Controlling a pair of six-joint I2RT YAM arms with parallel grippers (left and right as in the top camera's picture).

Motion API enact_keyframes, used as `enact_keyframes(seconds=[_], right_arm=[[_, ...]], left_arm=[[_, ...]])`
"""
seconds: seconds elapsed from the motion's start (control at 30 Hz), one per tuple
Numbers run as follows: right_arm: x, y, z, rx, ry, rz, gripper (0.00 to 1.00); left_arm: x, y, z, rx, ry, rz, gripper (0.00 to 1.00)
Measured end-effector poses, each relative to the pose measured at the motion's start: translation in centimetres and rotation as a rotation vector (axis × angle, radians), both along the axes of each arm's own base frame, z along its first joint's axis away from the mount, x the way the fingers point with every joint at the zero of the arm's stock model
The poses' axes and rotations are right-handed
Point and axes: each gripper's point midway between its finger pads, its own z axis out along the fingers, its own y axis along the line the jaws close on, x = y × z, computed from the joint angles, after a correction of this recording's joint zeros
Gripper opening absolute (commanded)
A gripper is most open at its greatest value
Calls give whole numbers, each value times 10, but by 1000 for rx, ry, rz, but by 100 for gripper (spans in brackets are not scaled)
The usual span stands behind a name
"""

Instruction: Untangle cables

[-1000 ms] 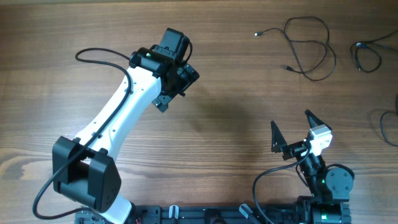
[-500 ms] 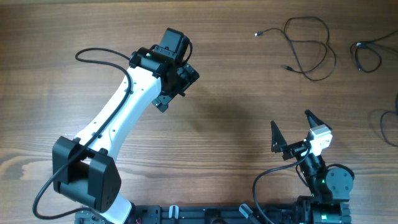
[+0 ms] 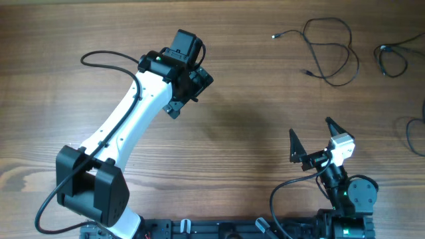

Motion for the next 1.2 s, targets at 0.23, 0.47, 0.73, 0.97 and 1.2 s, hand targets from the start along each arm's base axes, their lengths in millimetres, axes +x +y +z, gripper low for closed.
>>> enact_keyframes(seconds=[0.23,0.47,0.73,0.97,1.2], right_arm=[[0,0,0,0,0,0,100],[0,0,0,0,0,0,100],[0,0,0,0,0,0,100],[0,0,0,0,0,0,100],[0,0,0,0,0,0,100]], left_arm=[[0,0,0,0,0,0,100],[11,-6,4,8,-65,-136,100],[13,-1,42,24,-194,-296,100],[1,7,106,18,-379,-347,100],[-13,22,148,46,-508,-338,100]])
